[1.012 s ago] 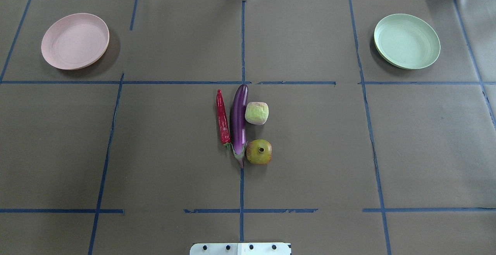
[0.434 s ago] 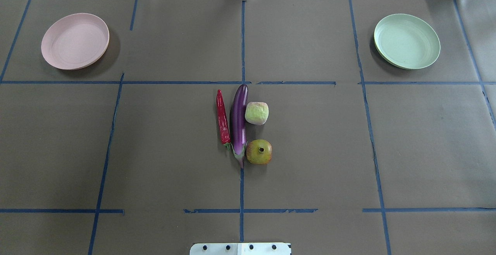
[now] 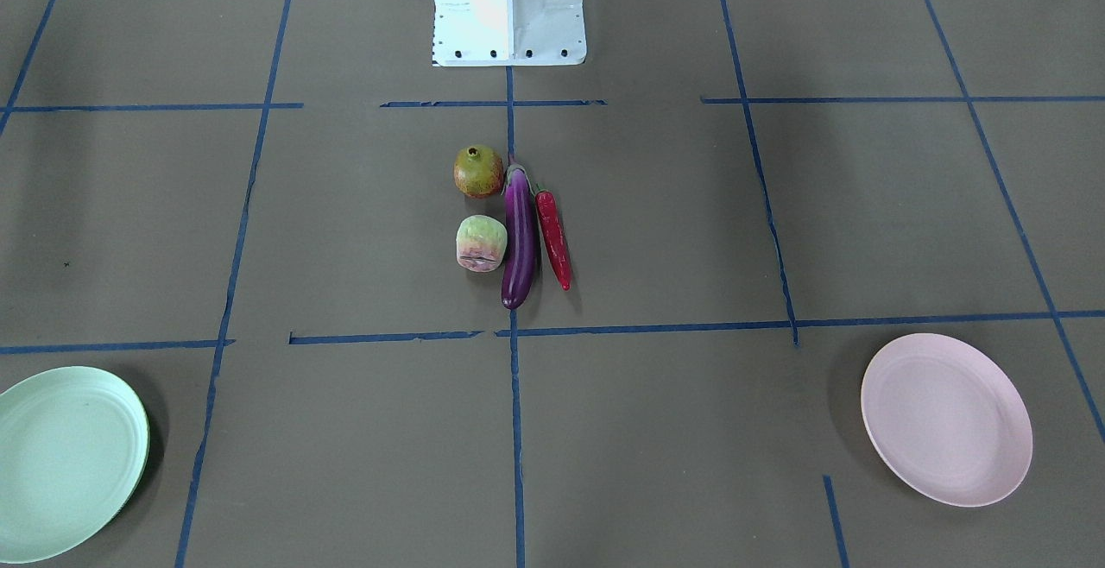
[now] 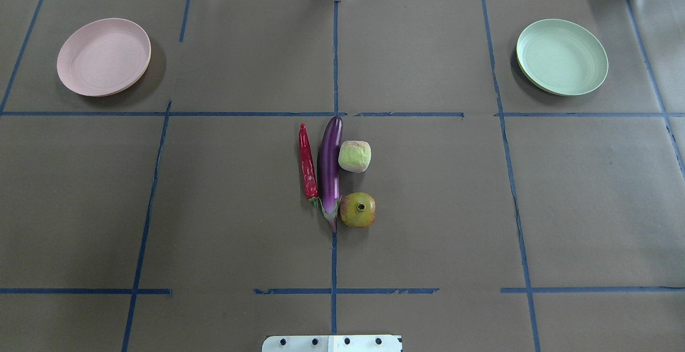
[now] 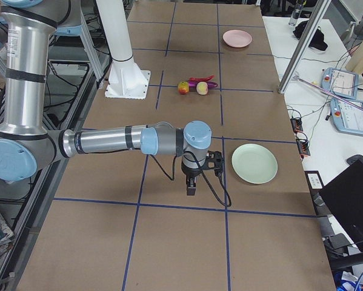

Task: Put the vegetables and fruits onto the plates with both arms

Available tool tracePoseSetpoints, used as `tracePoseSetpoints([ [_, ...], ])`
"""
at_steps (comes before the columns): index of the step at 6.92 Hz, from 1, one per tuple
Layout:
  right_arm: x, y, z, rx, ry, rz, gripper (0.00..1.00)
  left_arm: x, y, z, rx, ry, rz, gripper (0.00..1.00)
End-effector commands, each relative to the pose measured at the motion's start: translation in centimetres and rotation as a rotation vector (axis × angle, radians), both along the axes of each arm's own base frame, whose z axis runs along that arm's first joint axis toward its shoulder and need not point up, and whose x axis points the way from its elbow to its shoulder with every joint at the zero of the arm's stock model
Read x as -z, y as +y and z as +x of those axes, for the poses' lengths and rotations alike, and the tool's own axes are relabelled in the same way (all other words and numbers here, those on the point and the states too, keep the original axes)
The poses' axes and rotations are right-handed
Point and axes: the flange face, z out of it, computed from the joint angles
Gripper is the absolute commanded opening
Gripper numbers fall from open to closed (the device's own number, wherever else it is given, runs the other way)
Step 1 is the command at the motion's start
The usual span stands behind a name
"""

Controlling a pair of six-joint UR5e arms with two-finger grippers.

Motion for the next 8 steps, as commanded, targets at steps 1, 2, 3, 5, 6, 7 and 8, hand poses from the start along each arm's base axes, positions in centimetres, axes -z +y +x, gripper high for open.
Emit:
tracePoseSetpoints([
  [1,0.7,-0.3,-0.2,0.003,-0.013,0.013,1.00,0.0,-0.3,0.0,0.001,0.000,0.000,1.00],
  [2,1.0,-0.3,-0.2,0.003,-0.013,0.017,1.00,-0.1,-0.2,0.0,0.000,0.003,-0.001,1.00],
  [3,1.7,-0.3,-0.4,0.005,-0.016,0.031,1.00,0.1,-0.2,0.0,-0.002,0.005,0.006,1.00],
  [5,3.2,-0.6,-2.8,0.056,-0.024,0.056,1.00,1.0,0.0,0.0,0.001,0.006,0.023,1.00],
  [6,5.8,-2.7,-4.0,0.031,-0.032,0.069,1.00,1.5,-0.2,0.1,-0.002,0.008,0.035,1.00],
  [7,8.5,-3.0,-6.7,0.032,-0.038,0.069,1.00,2.5,-0.1,0.3,0.006,0.054,0.048,1.00],
  [8,12.5,-4.3,-10.7,0.019,-0.054,0.061,1.00,3.2,0.3,0.4,0.007,0.071,0.060,1.00],
])
